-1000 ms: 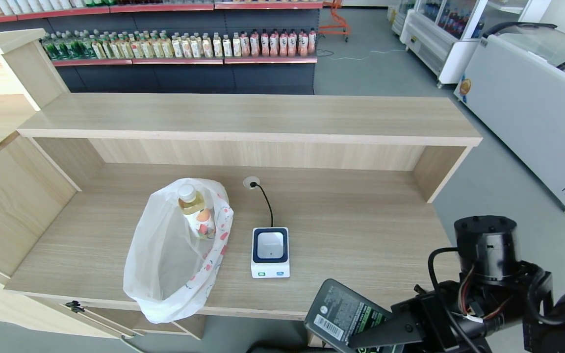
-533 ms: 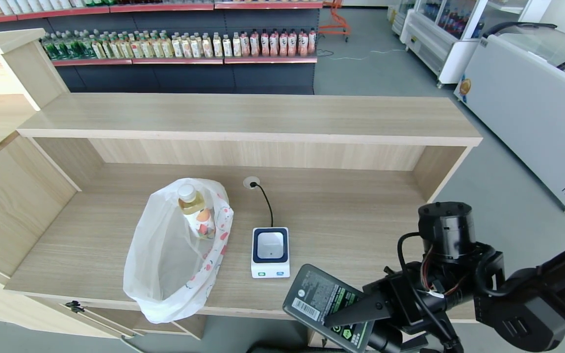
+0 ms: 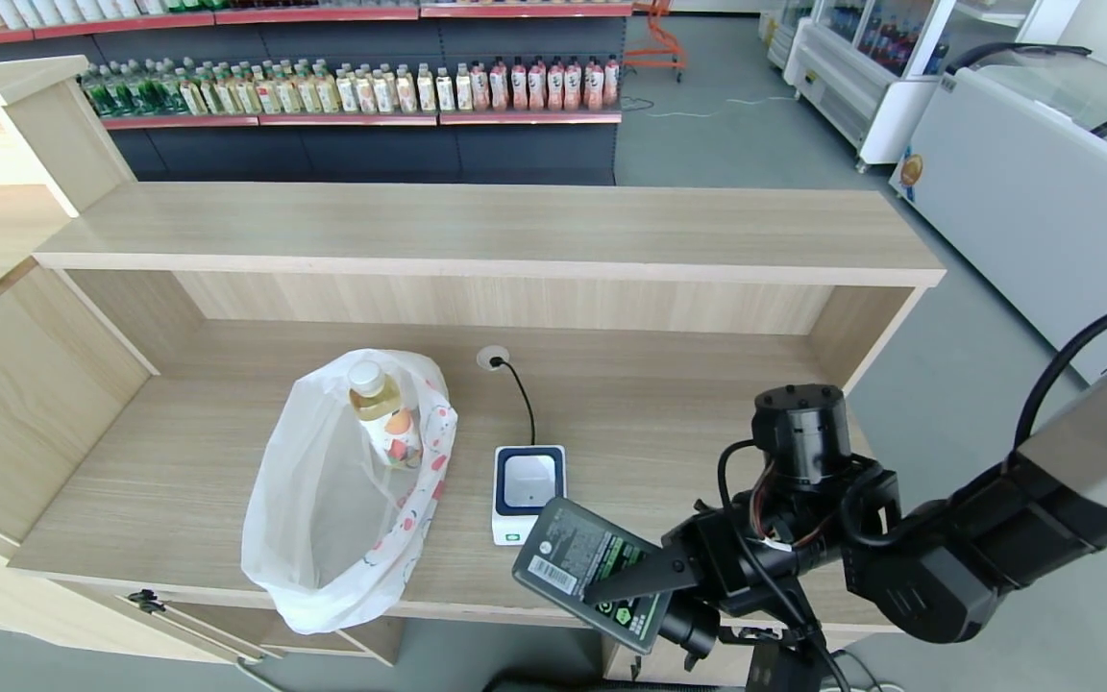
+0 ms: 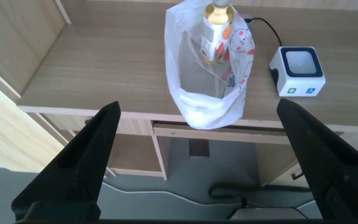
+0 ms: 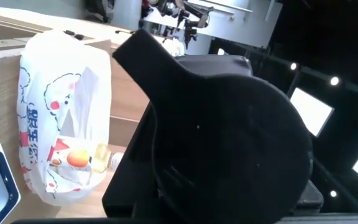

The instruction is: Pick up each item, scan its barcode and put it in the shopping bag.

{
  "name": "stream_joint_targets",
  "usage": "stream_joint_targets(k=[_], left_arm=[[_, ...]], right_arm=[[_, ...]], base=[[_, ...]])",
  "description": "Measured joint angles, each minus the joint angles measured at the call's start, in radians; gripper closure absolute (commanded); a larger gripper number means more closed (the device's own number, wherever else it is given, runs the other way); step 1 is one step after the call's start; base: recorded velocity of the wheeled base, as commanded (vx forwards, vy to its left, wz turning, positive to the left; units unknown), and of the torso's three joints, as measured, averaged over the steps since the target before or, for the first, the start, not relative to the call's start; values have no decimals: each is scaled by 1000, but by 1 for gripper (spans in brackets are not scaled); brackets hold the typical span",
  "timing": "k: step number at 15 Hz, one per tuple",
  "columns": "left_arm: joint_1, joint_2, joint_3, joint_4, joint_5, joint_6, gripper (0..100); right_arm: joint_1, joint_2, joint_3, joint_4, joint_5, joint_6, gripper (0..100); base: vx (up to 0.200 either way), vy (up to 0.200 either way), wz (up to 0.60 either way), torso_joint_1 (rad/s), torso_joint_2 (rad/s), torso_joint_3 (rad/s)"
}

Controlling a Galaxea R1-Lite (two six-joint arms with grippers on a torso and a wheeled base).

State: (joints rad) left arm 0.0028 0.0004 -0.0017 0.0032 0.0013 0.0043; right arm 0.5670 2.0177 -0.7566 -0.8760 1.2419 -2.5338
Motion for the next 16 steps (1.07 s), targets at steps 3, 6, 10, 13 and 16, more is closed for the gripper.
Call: stream_joint_targets(k=[3, 6, 10, 13, 16], left_arm=[[0, 0, 0, 0, 0, 0, 0], [0, 0, 0, 0, 0, 0, 0], [0, 0, 0, 0, 0, 0, 0], [0, 0, 0, 0, 0, 0, 0], [0, 0, 0, 0, 0, 0, 0]], right_arm=[[4, 46, -22, 1, 2, 2, 100], [8, 81, -45, 2, 3, 3, 100], [11, 103, -55, 3, 3, 4, 100], [10, 108, -63, 5, 3, 6, 100], [10, 108, -65, 5, 3, 7, 100]], base=[[0, 0, 0, 0, 0, 0], [0, 0, 0, 0, 0, 0], [0, 0, 0, 0, 0, 0], [0, 0, 0, 0, 0, 0], [0, 0, 0, 0, 0, 0]])
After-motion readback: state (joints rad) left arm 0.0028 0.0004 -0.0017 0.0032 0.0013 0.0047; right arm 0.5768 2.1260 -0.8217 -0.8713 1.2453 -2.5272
